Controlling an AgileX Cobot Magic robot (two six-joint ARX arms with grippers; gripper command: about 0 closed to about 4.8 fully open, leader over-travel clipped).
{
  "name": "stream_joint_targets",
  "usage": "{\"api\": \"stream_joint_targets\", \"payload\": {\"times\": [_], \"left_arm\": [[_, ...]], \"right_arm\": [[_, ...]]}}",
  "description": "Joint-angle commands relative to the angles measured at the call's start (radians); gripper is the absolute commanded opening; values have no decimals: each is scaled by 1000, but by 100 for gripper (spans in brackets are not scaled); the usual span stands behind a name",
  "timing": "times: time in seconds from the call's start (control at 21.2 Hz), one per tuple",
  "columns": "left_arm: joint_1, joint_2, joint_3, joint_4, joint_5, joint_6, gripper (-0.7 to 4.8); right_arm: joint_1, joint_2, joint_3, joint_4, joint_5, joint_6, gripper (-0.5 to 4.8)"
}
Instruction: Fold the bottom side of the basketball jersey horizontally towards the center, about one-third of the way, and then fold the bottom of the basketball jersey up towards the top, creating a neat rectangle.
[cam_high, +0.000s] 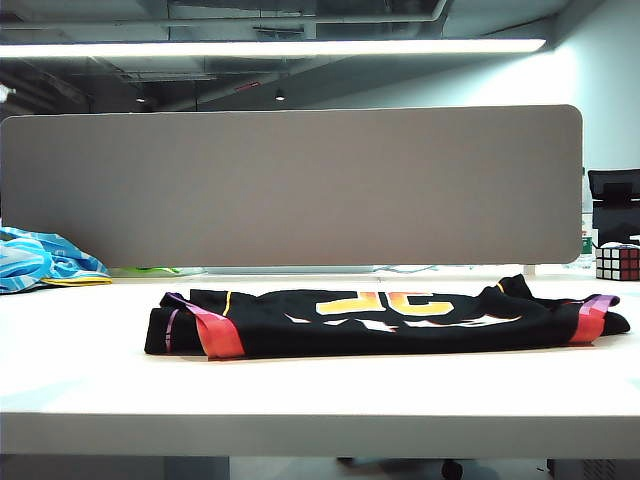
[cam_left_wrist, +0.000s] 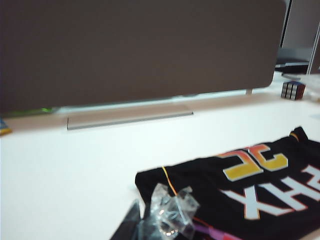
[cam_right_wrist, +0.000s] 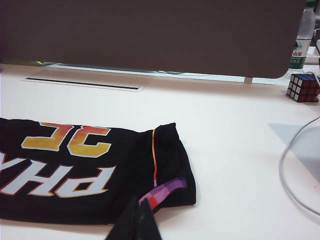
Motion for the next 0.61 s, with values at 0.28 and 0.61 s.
{"api": "stream_joint_targets", "payload": {"times": [0.28, 0.61], "left_arm": [[433, -10, 5, 15, 381, -185, -6], [673, -124, 4, -48, 526, -281, -6]], "right_arm": [[-78, -2, -6, 37, -29, 25, -2], [-77, -2, -3, 36, -32, 29, -2]]}}
